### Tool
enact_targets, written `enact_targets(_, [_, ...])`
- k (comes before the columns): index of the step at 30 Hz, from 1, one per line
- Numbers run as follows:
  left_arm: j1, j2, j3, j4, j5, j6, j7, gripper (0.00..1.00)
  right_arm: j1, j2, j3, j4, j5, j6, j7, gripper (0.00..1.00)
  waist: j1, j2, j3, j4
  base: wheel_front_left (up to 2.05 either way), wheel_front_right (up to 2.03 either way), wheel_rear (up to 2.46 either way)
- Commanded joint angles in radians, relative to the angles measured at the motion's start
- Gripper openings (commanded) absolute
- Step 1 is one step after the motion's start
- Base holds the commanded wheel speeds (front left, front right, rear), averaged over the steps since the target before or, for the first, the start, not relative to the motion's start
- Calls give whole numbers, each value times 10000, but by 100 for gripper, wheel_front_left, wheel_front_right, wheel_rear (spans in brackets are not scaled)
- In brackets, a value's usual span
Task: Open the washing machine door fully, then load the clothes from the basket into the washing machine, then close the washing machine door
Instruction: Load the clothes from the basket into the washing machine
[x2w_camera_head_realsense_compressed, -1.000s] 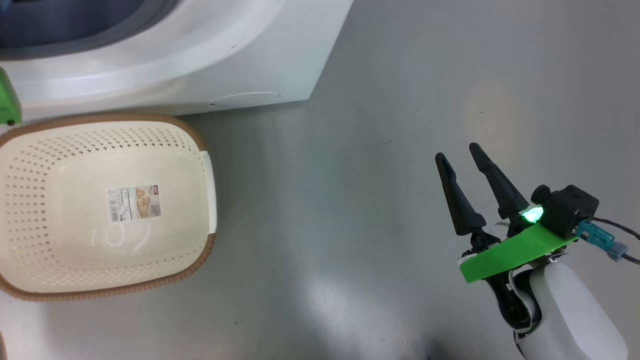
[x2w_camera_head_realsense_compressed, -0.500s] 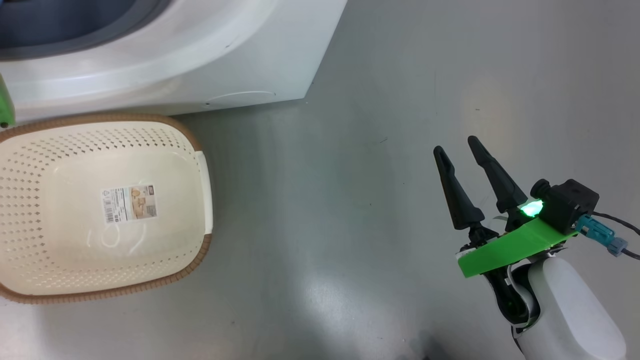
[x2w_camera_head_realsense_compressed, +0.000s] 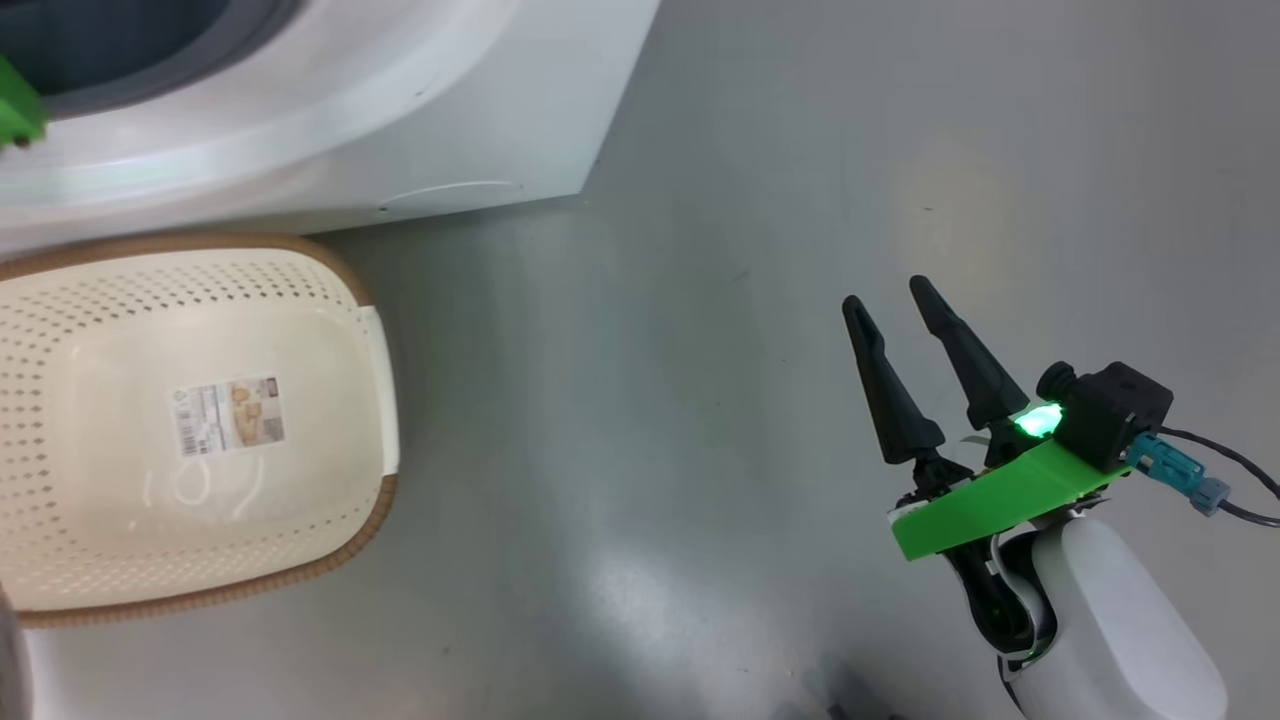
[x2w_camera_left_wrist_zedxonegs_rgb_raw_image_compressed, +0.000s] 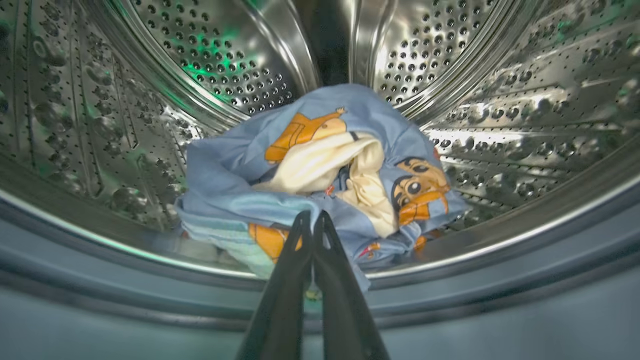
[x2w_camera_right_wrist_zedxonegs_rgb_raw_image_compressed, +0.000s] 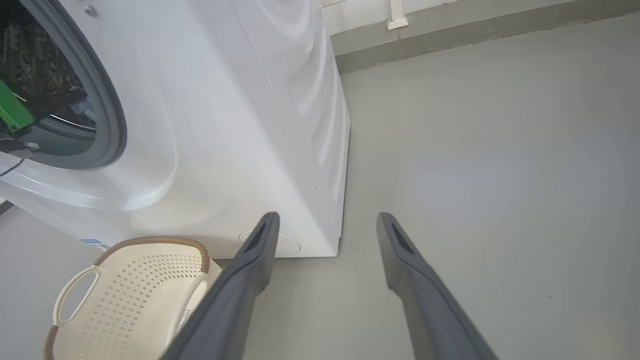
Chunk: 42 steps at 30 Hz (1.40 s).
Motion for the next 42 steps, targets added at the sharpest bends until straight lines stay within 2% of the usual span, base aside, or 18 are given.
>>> enact_targets(1, [-308,430,139,-306,-218,-79,-86,0,-1,76,242,-202,85,14,-48,100,0,0,47,-182,0,0,0])
enact_targets(10, [-398,723,9,-1320,-328,-167,-91,0,-79,209,502,-173,169,14,-48,100,0,0,186,-710,0,0,0])
enact_targets(18, [-393,804,-185,-62,-438,-175,-35,0,-40,238,650,-78,216,14,-48,100,0,0,89,-943,0,0,0])
enact_targets(19, [-425,827,-185,90,-481,-156,-24,47,-34,237,639,-66,218,14,-48,100,0,0,50,-945,0,0,0])
enact_targets(20, [-428,831,-200,142,-494,-157,-25,56,-28,233,631,-61,218,14,-48,100,0,0,32,-937,0,0,0])
enact_targets(21, [-439,848,-219,185,-504,-159,-26,100,-24,227,619,-58,217,14,-48,100,0,0,17,-923,0,0,0])
enact_targets(33, [-180,547,-177,232,-990,-188,-84,100,-33,67,552,-13,181,14,-48,100,0,0,-329,-513,0,0,0])
enact_targets(42, [1185,-30,80,-1284,-1489,-199,-91,100,121,-241,381,23,142,14,-48,100,0,0,-787,-79,0,0,0])
